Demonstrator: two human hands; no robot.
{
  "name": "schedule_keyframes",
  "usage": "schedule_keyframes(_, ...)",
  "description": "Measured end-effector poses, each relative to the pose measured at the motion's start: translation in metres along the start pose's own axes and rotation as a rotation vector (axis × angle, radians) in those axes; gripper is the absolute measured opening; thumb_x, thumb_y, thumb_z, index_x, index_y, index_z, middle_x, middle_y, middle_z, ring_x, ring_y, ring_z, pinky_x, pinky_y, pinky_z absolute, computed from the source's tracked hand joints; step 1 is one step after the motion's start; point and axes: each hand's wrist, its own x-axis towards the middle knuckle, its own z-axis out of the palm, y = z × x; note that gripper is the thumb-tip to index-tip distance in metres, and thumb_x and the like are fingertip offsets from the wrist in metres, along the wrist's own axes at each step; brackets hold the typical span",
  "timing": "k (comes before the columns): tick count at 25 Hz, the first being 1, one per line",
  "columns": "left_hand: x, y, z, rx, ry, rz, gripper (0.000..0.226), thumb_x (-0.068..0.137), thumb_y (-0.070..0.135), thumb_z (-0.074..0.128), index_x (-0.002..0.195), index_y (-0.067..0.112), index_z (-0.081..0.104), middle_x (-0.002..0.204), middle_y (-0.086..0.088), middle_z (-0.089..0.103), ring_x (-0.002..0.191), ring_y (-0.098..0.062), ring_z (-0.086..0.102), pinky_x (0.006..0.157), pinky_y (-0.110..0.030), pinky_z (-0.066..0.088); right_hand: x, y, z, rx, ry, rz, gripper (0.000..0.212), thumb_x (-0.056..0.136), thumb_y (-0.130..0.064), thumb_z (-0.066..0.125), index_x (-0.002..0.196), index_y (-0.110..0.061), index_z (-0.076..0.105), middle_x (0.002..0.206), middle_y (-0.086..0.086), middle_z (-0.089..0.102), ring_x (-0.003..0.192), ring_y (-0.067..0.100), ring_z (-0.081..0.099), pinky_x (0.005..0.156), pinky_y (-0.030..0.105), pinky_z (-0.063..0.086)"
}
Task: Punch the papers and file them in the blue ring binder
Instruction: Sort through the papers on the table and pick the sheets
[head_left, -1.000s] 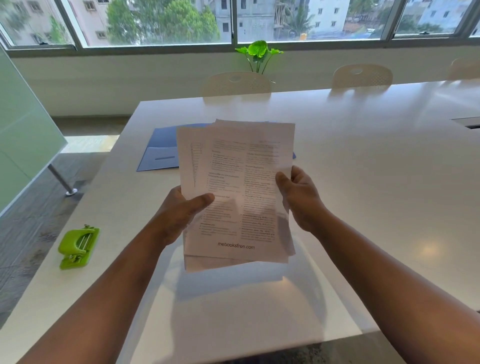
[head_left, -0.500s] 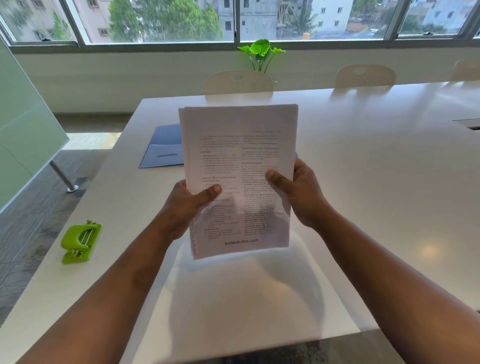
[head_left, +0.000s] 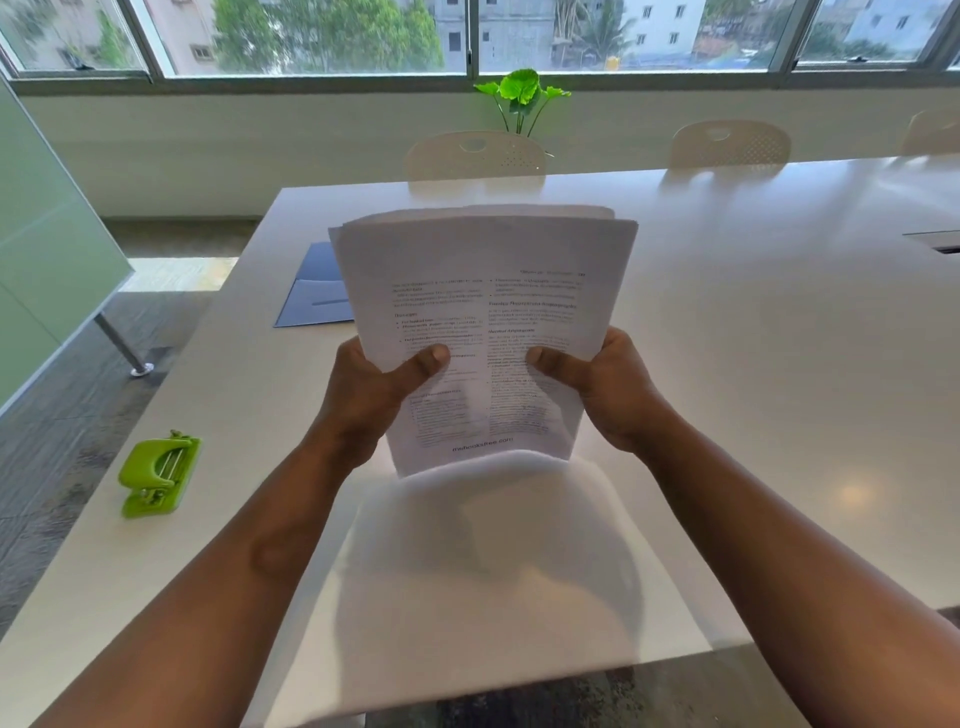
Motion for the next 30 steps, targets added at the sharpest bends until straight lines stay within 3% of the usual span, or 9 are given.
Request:
schedule_keyframes(4, -0.006, -0.008, 0.003, 0.024, -0.048, -0.045, 0.036, 0.078, 0.032, 0.082, 0.111, 0.034, 0.071, 0.111, 0.009, 0.077, 0.098, -0.018, 0.074, 0.086, -0.048, 0.062, -0.004, 0.009, 0.001, 0.004, -0.006, 0.054, 0.033, 0.086, 0.004, 0.074, 0.109, -0.019, 0.075, 0.116, 0.006, 0.077, 0.107, 0.031, 0.073, 0.098, 0.054, 0.056)
schedule_keyframes(7, -0.007, -0.013, 0.002, 0.046, -0.044, -0.050, 0.034, 0.084, 0.028, 0.082, 0.115, 0.031, 0.069, 0.108, 0.012, 0.077, 0.095, -0.016, 0.074, 0.081, -0.041, 0.063, -0.003, 0.010, -0.002, 0.008, -0.002, 0.053, 0.032, 0.085, 0.002, 0.076, 0.109, -0.019, 0.076, 0.115, 0.007, 0.077, 0.106, 0.032, 0.073, 0.096, 0.053, 0.057)
schedule_keyframes(12, -0.014, -0.020, 0.005, 0.019, -0.081, -0.113, 0.045, 0.079, 0.033, 0.084, 0.122, 0.028, 0.069, 0.112, 0.007, 0.076, 0.102, -0.027, 0.071, 0.084, -0.044, 0.062, -0.006, 0.026, -0.004, 0.002, -0.037, 0.113, 0.035, 0.084, 0.001, 0.077, 0.113, -0.019, 0.075, 0.118, 0.006, 0.076, 0.109, 0.031, 0.072, 0.099, 0.055, 0.055)
schedule_keyframes(21, -0.016, -0.020, 0.006, 0.047, -0.073, -0.144, 0.030, 0.087, 0.029, 0.076, 0.115, 0.034, 0.069, 0.106, 0.012, 0.076, 0.096, -0.021, 0.073, 0.079, -0.037, 0.063, -0.001, 0.033, -0.010, -0.020, -0.081, 0.115, 0.038, 0.085, -0.004, 0.077, 0.120, -0.019, 0.072, 0.121, 0.008, 0.074, 0.111, 0.034, 0.070, 0.095, 0.054, 0.057)
schedule_keyframes(25, -0.013, -0.025, 0.007, 0.010, -0.005, -0.177, 0.023, 0.092, 0.030, 0.072, 0.116, 0.030, 0.070, 0.110, 0.003, 0.075, 0.102, -0.029, 0.069, 0.084, -0.045, 0.059, 0.004, 0.030, -0.016, -0.074, -0.095, 0.152, 0.039, 0.085, -0.005, 0.078, 0.122, -0.010, 0.070, 0.118, 0.008, 0.075, 0.107, 0.029, 0.072, 0.090, 0.042, 0.060)
schedule_keyframes(27, -0.012, -0.025, 0.008, -0.030, 0.085, -0.196, 0.015, 0.096, 0.027, 0.069, 0.111, 0.029, 0.069, 0.106, 0.004, 0.074, 0.100, -0.026, 0.068, 0.078, -0.039, 0.058, 0.007, 0.036, -0.022, -0.086, -0.055, 0.210, 0.035, 0.081, -0.007, 0.082, 0.115, -0.006, 0.071, 0.113, 0.010, 0.077, 0.102, 0.031, 0.074, 0.088, 0.042, 0.059)
schedule_keyframes(29, -0.012, -0.027, 0.007, -0.141, 0.185, -0.233, 0.013, 0.099, 0.017, 0.065, 0.108, 0.026, 0.068, 0.103, 0.006, 0.075, 0.101, -0.021, 0.069, 0.073, -0.030, 0.058, 0.005, 0.045, -0.025, -0.013, 0.024, 0.303, 0.032, 0.072, -0.012, 0.087, 0.099, -0.008, 0.070, 0.101, 0.013, 0.077, 0.087, 0.031, 0.072, 0.077, 0.039, 0.057)
schedule_keyframes(30, -0.011, -0.029, 0.006, -0.227, 0.225, -0.263, 0.016, 0.099, 0.014, 0.064, 0.109, 0.025, 0.067, 0.107, 0.004, 0.075, 0.105, -0.023, 0.069, 0.077, -0.033, 0.059, 0.002, 0.049, -0.024, 0.085, 0.058, 0.359, 0.032, 0.069, -0.013, 0.086, 0.095, -0.010, 0.067, 0.095, 0.013, 0.074, 0.078, 0.026, 0.068, 0.069, 0.034, 0.055)
